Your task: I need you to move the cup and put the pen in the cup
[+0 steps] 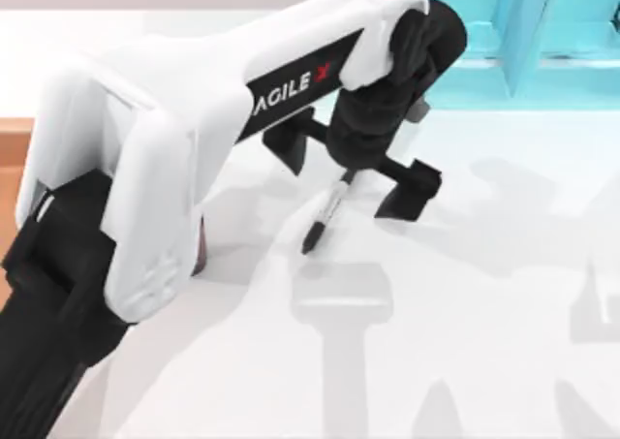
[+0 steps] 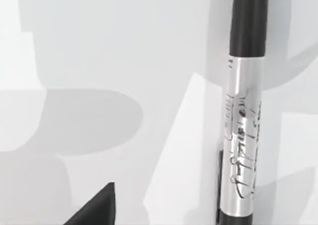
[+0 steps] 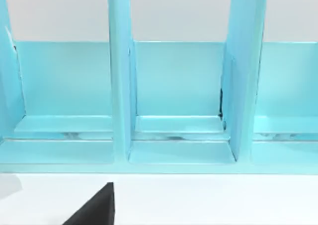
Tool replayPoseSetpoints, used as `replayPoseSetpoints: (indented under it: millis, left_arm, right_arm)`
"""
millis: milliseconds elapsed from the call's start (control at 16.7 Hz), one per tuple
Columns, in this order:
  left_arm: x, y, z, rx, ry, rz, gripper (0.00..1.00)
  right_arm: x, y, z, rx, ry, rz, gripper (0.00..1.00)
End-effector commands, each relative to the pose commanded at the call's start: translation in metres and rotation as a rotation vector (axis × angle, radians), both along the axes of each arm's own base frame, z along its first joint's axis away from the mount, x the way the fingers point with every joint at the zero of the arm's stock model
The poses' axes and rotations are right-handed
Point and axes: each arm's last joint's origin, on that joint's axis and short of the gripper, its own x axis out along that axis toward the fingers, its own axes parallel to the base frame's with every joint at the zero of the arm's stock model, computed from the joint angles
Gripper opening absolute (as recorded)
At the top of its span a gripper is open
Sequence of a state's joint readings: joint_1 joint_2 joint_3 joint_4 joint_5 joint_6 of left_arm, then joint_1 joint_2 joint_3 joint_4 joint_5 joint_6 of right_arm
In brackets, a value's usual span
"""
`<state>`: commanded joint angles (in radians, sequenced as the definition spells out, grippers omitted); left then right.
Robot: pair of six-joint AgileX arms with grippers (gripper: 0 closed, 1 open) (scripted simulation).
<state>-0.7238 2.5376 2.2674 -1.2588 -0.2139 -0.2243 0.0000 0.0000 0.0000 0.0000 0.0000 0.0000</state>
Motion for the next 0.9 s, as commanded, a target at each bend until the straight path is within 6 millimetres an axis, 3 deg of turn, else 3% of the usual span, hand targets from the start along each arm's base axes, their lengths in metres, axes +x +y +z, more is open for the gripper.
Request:
replayPoseSetpoints:
  millis: [360, 660, 900]
  left_arm:
    - [0.008, 0.009, -0.058, 0.0, 0.0, 0.0, 1.0]
    - [0.008, 0.01, -0.062, 0.0, 0.0, 0.0, 1.0]
    - [0.008, 0.01, -0.062, 0.0, 0.0, 0.0, 0.7]
  right_arm:
    - [0.0, 0.0, 0.0, 0.0, 0.0, 0.0, 1.0]
    - [0.0, 0.0, 0.0, 0.0, 0.0, 0.0, 1.0]
    - [0.0, 0.0, 0.0, 0.0, 0.0, 0.0, 1.0]
